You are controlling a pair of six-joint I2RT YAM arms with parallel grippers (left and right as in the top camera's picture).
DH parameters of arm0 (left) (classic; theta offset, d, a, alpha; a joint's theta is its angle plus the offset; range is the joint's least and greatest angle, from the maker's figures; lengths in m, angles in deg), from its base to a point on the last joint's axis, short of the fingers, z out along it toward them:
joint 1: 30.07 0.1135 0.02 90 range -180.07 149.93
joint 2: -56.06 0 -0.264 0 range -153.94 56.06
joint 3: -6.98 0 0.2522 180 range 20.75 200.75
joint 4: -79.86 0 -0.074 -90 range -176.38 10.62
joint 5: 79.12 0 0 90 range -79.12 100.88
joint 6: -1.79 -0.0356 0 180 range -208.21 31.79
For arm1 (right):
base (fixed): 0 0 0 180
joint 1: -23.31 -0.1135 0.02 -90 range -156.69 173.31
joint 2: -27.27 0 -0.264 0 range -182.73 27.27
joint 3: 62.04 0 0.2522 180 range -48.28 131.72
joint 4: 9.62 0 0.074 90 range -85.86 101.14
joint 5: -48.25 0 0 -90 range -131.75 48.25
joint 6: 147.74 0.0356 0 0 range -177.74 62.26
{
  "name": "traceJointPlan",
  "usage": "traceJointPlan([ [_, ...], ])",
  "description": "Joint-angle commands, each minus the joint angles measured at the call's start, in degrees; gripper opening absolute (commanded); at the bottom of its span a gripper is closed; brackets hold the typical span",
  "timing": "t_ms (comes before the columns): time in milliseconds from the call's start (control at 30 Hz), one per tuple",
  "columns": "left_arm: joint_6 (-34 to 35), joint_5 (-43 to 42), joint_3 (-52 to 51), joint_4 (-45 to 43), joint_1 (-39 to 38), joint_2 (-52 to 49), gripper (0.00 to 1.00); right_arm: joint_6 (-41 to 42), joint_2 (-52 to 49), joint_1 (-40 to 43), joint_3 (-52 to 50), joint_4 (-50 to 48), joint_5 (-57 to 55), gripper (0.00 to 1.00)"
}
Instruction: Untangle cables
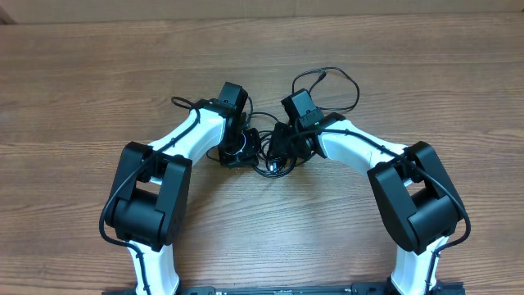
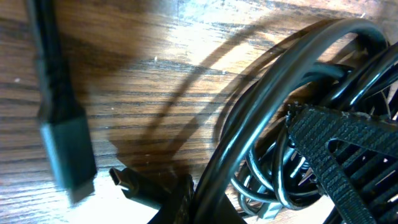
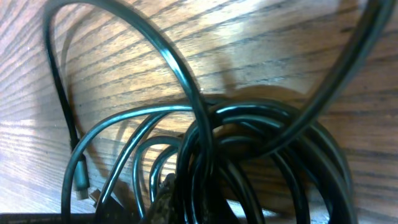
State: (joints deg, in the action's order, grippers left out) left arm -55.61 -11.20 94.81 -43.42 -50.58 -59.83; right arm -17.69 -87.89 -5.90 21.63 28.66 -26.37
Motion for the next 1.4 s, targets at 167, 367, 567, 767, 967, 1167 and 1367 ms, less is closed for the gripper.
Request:
traceJointPlan([
  [167,-0.94,2.38,-0.96,0.28,-0.13,-0.68,0.09,-9.14,-0.96,6.84,-0.09,-0.17,19.02,0.04],
  [367,-0.92,2.36,-0.96,0.26,-0.13,-0.68,0.09,-13.66,-0.90,14.40,-0.09,-4.55,39.54,0.04],
  [567,-0.92,2.36,-0.96,0.26,-0.13,-0.68,0.09,-25.66,-0.90,17.05,-0.17,-10.01,58.01,0.04],
  [767,-0.92,2.38,-0.96,0.31,-0.13,-0.68,0.09,-19.63,-0.90,17.03,-0.13,-21.90,71.93,0.04],
  [967,-0.92,2.40,-0.96,0.31,-0.13,-0.68,0.10,-8.00,-0.90,17.35,-0.13,-28.68,71.93,0.04],
  [1167,-0.92,2.40,-0.96,0.28,-0.13,-0.68,0.10,9.64,-0.90,18.71,-0.13,-43.06,72.00,0.04],
  [1367,-0.94,2.58,-0.96,0.35,-0.13,-0.68,0.10,21.70,-0.90,19.93,-0.13,-54.47,71.73,0.04],
])
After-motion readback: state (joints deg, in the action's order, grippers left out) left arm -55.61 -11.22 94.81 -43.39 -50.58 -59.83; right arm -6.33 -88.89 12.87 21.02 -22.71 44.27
